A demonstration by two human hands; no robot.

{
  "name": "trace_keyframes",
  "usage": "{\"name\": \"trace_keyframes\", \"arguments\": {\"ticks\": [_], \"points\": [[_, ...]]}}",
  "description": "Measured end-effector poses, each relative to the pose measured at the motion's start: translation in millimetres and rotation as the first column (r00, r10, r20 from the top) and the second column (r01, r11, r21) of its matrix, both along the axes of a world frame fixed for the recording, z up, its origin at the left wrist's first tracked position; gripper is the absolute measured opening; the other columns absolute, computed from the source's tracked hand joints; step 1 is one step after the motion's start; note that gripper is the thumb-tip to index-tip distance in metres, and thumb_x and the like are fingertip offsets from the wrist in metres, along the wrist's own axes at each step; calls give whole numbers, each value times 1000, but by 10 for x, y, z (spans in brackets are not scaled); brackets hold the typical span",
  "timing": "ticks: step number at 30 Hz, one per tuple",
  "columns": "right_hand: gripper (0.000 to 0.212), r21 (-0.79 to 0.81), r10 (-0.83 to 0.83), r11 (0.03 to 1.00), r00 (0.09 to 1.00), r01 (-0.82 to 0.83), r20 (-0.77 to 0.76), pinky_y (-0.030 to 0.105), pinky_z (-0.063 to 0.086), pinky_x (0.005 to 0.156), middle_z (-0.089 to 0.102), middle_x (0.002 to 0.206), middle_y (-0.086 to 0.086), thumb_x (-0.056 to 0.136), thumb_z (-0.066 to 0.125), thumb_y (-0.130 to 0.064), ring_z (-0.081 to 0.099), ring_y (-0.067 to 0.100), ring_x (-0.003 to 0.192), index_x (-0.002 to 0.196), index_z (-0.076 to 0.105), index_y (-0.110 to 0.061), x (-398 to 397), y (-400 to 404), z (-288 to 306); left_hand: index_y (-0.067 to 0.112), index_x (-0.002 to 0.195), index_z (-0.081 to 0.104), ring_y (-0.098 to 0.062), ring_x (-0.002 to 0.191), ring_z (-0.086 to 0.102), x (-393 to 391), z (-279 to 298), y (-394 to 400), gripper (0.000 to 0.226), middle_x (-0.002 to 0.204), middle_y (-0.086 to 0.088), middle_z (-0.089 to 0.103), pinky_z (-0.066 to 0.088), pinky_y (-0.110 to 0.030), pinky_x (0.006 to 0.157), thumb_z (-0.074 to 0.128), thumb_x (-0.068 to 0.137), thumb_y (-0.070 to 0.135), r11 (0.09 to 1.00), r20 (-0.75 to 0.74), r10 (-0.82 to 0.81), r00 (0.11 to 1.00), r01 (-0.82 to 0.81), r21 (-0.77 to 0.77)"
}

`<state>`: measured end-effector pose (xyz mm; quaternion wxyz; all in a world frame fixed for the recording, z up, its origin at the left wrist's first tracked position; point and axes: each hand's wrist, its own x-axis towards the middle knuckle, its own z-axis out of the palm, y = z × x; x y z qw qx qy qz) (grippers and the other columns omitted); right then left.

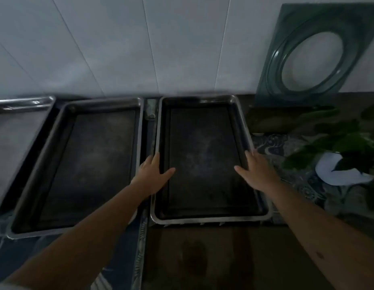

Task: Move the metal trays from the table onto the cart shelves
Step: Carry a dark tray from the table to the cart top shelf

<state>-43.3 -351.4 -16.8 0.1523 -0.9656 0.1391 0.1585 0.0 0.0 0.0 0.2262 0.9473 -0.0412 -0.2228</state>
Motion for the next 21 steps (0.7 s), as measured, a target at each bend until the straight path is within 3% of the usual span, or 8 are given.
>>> {"name": "trace_keyframes", "arguments": {"ticks": [3,5,8,10,12,14,18,21], "points": [[84,82,-120,990,992,118,22,51,25,116,10,164,10,92,44,-63,16,32,148,156,12,-19,203,-247,-214,16,160,2,-35,151,17,165,-245,-110,96,167,-13,12,26,-56,118,52,93,62,991,-39,118,992,-120,-55],[78,149,-213,968,975,202,62,50,36,110,29,156,15,92,51,-55,34,35,139,152,23,-13,328,-363,-350,13,160,9,-36,145,31,260,-389,-179,90,163,-16,23,36,-53,113,57,95,53,965,-83,235,969,-242,-101],[50,240,-352,918,928,316,125,44,50,86,59,120,16,94,55,-45,58,35,108,126,47,-7,482,-433,-465,6,149,33,-29,113,58,377,-530,-259,65,141,-18,51,52,-39,82,57,99,41,899,-70,393,917,-399,-179],[38,281,-399,892,909,354,123,39,47,74,61,101,11,96,51,-44,60,31,92,112,52,-10,563,-464,-534,6,139,44,-18,86,59,431,-607,-258,53,121,-14,62,47,-28,64,56,100,38,866,-47,456,889,-455,-207],[36,327,-435,865,893,381,112,41,50,74,61,93,9,99,45,-44,59,27,84,110,55,-11,606,-483,-595,8,138,47,-9,72,56,456,-669,-252,50,99,-2,62,41,-23,51,56,100,39,840,-19,501,865,-492,-230],[36,379,-474,832,874,405,109,43,52,73,60,86,9,101,40,-42,59,26,77,109,56,-11,624,-499,-658,11,137,48,-8,69,57,466,-707,-248,47,87,6,58,39,-21,48,54,101,40,809,-18,544,839,-531,-252],[38,492,-578,734,811,468,92,36,45,64,57,79,8,103,37,-40,55,23,71,106,60,-10,632,-501,-743,13,117,55,-14,72,59,500,-767,-240,33,88,0,61,37,-27,51,41,105,40,754,-68,608,791,-602,-265],[41,570,-613,653,790,500,9,39,47,76,59,92,5,102,38,-43,57,23,84,120,58,-12,636,-502,-715,17,90,58,-23,77,60,531,-775,-212,34,89,-9,63,41,-33,58,38,106,40,744,-90,616,782,-616,-257]]}}
